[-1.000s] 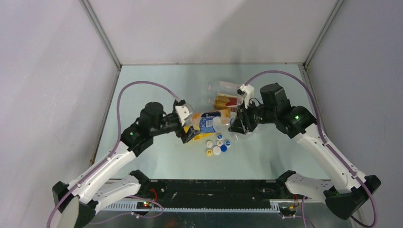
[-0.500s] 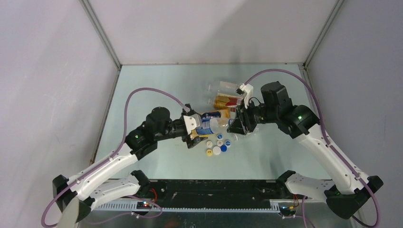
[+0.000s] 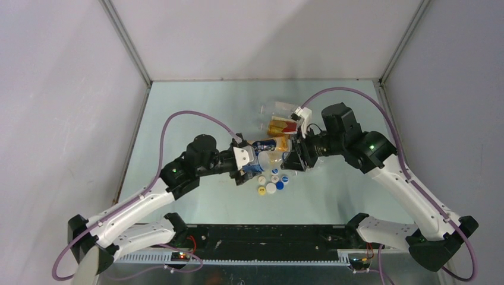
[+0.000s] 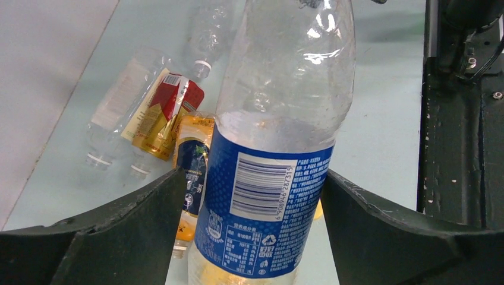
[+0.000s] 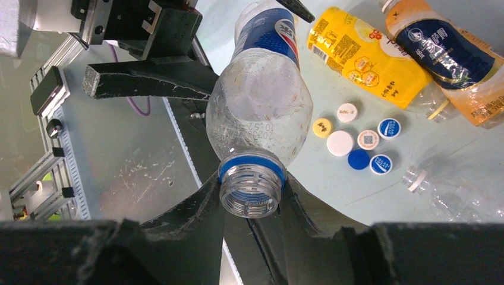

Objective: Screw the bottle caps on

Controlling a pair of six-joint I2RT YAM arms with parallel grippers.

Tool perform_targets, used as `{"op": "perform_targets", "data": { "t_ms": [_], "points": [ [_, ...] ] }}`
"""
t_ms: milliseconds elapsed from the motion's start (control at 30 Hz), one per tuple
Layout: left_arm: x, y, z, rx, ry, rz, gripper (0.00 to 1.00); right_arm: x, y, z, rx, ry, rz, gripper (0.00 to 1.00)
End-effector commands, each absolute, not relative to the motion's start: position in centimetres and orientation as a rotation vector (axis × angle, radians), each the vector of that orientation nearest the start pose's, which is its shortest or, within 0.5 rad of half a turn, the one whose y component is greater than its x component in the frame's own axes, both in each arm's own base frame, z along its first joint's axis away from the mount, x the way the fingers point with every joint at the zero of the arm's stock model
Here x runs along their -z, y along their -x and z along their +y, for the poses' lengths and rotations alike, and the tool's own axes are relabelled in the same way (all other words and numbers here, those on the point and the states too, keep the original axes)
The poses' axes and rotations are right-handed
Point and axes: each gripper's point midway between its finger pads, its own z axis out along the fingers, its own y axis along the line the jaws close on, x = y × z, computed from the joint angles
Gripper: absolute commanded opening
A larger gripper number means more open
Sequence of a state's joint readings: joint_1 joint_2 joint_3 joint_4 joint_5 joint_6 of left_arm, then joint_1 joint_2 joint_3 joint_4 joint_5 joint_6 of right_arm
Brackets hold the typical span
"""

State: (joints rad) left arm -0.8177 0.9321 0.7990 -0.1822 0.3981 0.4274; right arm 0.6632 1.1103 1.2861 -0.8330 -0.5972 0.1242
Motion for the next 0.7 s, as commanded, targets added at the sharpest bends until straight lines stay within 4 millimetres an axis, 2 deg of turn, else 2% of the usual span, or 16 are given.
{"op": "perform_targets", "data": {
  "t_ms": [0, 233, 300, 367, 400, 433, 500, 533, 567, 667],
  "points": [
    [-24.1, -18.5, -28.5, 0.655, -1.357, 1.339, 0.86, -31.5, -15.6, 26.3, -1.129, 0.955, 2.025, 0.00],
    [-23.4, -18.3, -28.7, 0.664, -1.379, 1.365, 0.73, -31.9, -15.7, 26.4, -1.133, 0.952, 2.013, 0.00],
    [-23.3, -18.3, -28.6, 0.658, -1.390, 1.363, 0.68, -32.0, -15.8, 26.5, -1.132, 0.951, 2.015, 0.05],
    [-23.1, -18.2, -28.4, 0.652, -1.398, 1.364, 0.65, -32.0, -15.8, 26.4, -1.130, 0.948, 2.019, 0.17],
    [-23.0, -18.1, -28.3, 0.650, -1.399, 1.365, 0.63, -32.0, -15.9, 26.4, -1.128, 0.941, 2.023, 0.28],
    [-23.0, -18.1, -28.3, 0.651, -1.397, 1.364, 0.61, -32.0, -16.0, 26.4, -1.122, 0.933, 2.026, 0.34],
    [-23.1, -18.0, -28.1, 0.653, -1.385, 1.368, 0.59, -32.1, -16.1, 26.4, -1.115, 0.917, 2.025, 0.55],
    [-23.1, -18.0, -28.0, 0.653, -1.375, 1.368, 0.59, -32.2, -16.2, 26.3, -1.114, 0.909, 2.023, 0.60],
    [-23.1, -18.1, -27.8, 0.647, -1.358, 1.382, 0.59, -32.3, -16.3, 26.2, -1.109, 0.901, 2.020, 0.69],
    [-23.3, -18.4, -27.2, 0.628, -1.295, 1.398, 0.58, -33.0, -16.2, 26.0, -1.117, 0.888, 1.997, 0.80]
  ]
}}
